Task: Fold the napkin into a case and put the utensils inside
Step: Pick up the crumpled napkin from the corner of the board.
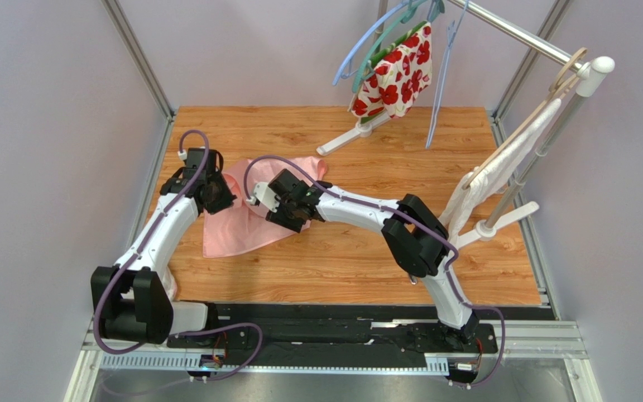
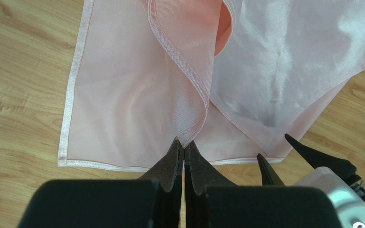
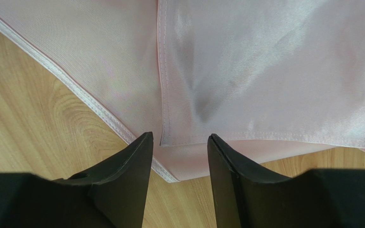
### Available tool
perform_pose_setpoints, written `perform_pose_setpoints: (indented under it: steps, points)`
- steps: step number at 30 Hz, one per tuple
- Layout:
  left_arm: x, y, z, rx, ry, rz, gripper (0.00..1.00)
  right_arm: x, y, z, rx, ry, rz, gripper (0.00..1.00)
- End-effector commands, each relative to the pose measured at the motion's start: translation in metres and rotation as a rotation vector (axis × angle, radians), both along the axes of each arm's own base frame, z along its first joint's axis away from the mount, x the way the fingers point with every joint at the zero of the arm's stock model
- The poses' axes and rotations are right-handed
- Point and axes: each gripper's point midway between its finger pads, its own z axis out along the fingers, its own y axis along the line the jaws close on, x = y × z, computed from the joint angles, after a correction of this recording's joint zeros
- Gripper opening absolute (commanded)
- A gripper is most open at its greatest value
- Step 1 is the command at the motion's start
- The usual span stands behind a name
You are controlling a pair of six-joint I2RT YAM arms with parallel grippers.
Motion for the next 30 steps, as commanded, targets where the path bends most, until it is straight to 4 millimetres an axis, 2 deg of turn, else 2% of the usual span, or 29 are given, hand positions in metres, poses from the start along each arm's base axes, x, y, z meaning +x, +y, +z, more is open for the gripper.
perform_pose_setpoints:
  steps: [1, 4, 6, 12, 14, 15, 16, 17, 19, 20, 21, 22, 23, 26, 27, 29, 30]
  points:
    - [0.009, -0.003, 0.019, -0.021, -0.049, -0.004, 0.0, 0.006, 0.003, -0.013, -0.031, -0.064, 0.038, 0.49]
    - [0.009, -0.003, 0.019, -0.018, -0.049, -0.004, 0.0, 0.009, 0.005, -0.017, -0.038, -0.074, 0.035, 0.48]
    - [0.01, -0.003, 0.019, -0.017, -0.047, -0.002, 0.0, 0.018, 0.004, -0.017, -0.043, -0.124, -0.001, 0.46]
    - [0.009, 0.001, 0.031, 0.007, -0.08, -0.012, 0.0, 0.038, 0.008, 0.01, -0.029, -0.247, -0.055, 0.15]
    - [0.007, 0.004, 0.04, 0.035, -0.1, -0.031, 0.0, 0.045, 0.007, 0.033, -0.005, -0.296, -0.085, 0.06]
    - [0.005, 0.007, 0.052, 0.048, -0.135, -0.033, 0.0, 0.046, 0.006, 0.042, 0.001, -0.31, -0.092, 0.01]
    - [0.006, 0.012, 0.065, 0.076, -0.17, -0.023, 0.0, 0.048, 0.003, 0.069, 0.034, -0.344, -0.116, 0.0]
    - [0.002, 0.017, 0.076, 0.108, -0.194, -0.031, 0.0, 0.051, -0.001, 0.083, 0.057, -0.362, -0.158, 0.0]
    - [-0.005, 0.027, 0.114, 0.156, -0.312, -0.018, 0.0, 0.054, -0.012, 0.118, 0.091, -0.399, -0.214, 0.0]
    - [-0.01, 0.032, 0.128, 0.193, -0.351, -0.029, 0.0, 0.055, -0.023, 0.155, 0.143, -0.448, -0.27, 0.0]
    - [-0.02, 0.037, 0.155, 0.216, -0.434, -0.024, 0.0, 0.054, -0.028, 0.173, 0.168, -0.468, -0.291, 0.0]
    - [-0.026, 0.039, 0.169, 0.238, -0.482, -0.033, 0.0, 0.052, -0.034, 0.189, 0.185, -0.485, -0.308, 0.0]
    - [-0.037, 0.041, 0.192, 0.281, -0.563, -0.074, 0.0, 0.049, -0.049, 0.226, 0.235, -0.534, -0.353, 0.0]
    - [-0.064, 0.038, 0.241, 0.353, -0.726, -0.169, 0.0, 0.034, -0.067, 0.279, 0.315, -0.558, -0.367, 0.0]
    - [-0.074, 0.036, 0.262, 0.367, -0.784, -0.192, 0.0, 0.021, -0.081, 0.309, 0.363, -0.575, -0.359, 0.0]
    - [-0.098, 0.039, 0.29, 0.416, -0.876, -0.212, 0.0, 0.006, -0.091, 0.334, 0.427, -0.588, -0.342, 0.0]
    - [-0.11, 0.037, 0.31, 0.426, -0.938, -0.225, 0.0, -0.01, -0.108, 0.366, 0.506, -0.607, -0.338, 0.0]
